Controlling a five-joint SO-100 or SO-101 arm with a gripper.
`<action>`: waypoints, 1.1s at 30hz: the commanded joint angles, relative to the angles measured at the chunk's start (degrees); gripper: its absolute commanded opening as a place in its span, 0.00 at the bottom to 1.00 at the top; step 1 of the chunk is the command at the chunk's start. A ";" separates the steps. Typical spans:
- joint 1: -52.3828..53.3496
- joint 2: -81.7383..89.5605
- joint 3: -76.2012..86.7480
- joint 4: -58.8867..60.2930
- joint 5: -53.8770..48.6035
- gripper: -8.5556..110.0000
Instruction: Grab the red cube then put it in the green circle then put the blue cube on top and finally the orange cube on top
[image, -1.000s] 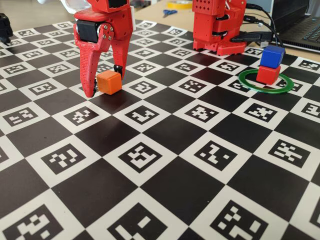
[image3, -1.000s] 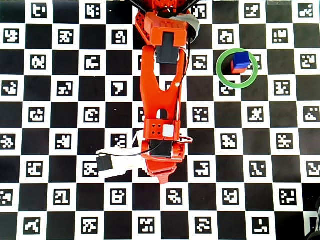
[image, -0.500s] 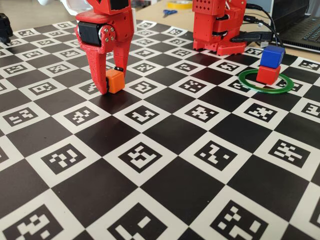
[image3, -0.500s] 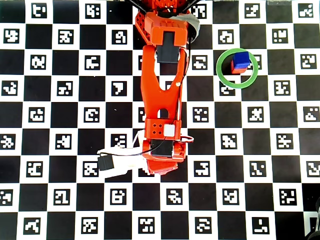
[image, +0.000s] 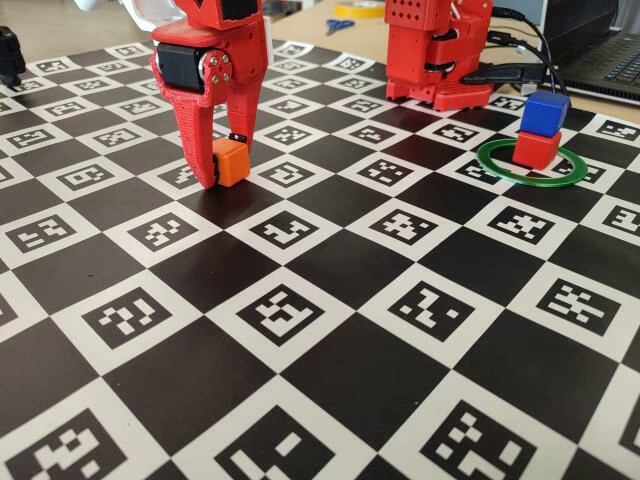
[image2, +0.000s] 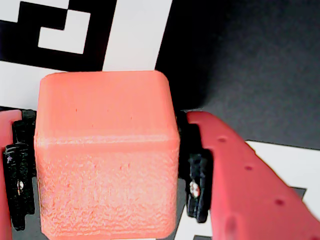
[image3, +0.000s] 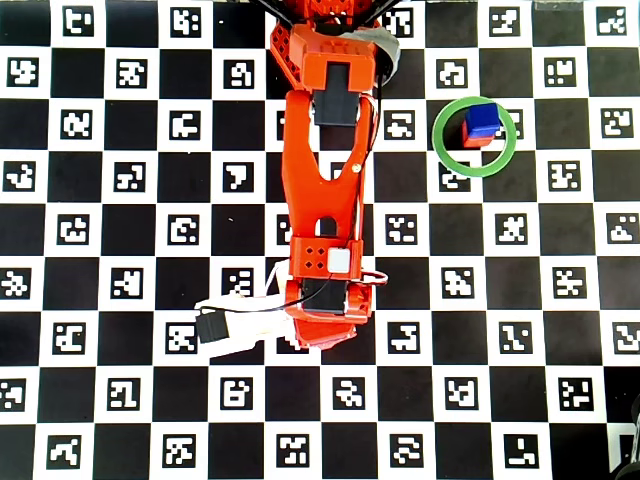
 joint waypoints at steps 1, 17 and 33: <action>-0.97 3.43 -1.67 2.55 0.79 0.14; -3.52 9.93 -10.20 16.44 9.58 0.13; -9.32 27.77 -6.33 24.26 17.93 0.10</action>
